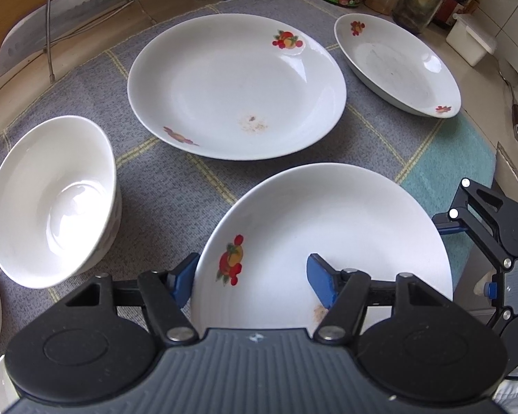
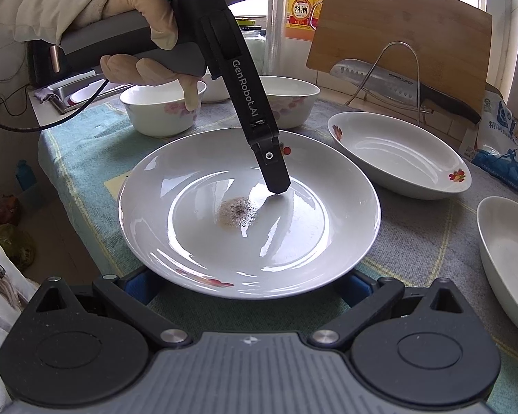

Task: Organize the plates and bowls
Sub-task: 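Carry the stained plate with the left tool onto another white plate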

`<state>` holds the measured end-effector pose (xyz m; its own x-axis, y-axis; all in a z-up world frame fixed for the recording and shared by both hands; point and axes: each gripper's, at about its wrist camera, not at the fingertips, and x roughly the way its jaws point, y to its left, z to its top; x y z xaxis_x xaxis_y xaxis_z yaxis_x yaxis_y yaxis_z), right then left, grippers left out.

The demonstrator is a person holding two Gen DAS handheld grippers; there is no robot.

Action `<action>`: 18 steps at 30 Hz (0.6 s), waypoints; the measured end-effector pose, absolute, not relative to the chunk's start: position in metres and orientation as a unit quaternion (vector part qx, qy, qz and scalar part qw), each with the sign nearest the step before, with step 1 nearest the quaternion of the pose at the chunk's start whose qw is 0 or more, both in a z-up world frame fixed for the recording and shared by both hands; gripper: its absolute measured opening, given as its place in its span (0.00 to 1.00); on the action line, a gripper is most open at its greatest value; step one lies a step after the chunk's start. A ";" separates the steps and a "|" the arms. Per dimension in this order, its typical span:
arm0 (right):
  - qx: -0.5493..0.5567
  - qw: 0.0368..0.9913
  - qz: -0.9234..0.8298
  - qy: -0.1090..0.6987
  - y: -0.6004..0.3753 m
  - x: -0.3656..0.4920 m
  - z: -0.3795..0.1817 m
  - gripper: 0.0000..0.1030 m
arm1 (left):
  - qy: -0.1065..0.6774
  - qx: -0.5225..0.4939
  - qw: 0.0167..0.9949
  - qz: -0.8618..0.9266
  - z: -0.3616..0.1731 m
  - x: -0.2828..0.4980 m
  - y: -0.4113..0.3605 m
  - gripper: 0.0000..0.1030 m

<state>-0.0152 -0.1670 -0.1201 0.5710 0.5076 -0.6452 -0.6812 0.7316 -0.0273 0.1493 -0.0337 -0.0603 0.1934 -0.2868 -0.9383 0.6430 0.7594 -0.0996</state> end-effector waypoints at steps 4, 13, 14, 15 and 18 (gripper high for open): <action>-0.138 0.876 0.338 0.316 -0.167 -0.016 -0.120 1.00 | 0.556 0.157 0.755 -0.311 -0.060 0.150 -0.033 0.64; -0.132 0.874 0.340 0.320 -0.172 -0.016 -0.114 1.00 | 0.552 0.159 0.754 -0.318 -0.056 0.147 -0.028 0.64; -0.131 0.874 0.340 0.321 -0.173 -0.016 -0.113 1.00 | 0.552 0.159 0.754 -0.319 -0.056 0.147 -0.028 0.64; -0.130 0.874 0.340 0.321 -0.174 -0.016 -0.112 1.00 | 0.551 0.159 0.754 -0.319 -0.055 0.147 -0.028 0.64; -0.128 0.874 0.339 0.323 -0.178 -0.017 -0.108 1.00 | 0.548 0.159 0.755 -0.323 -0.050 0.144 -0.030 0.64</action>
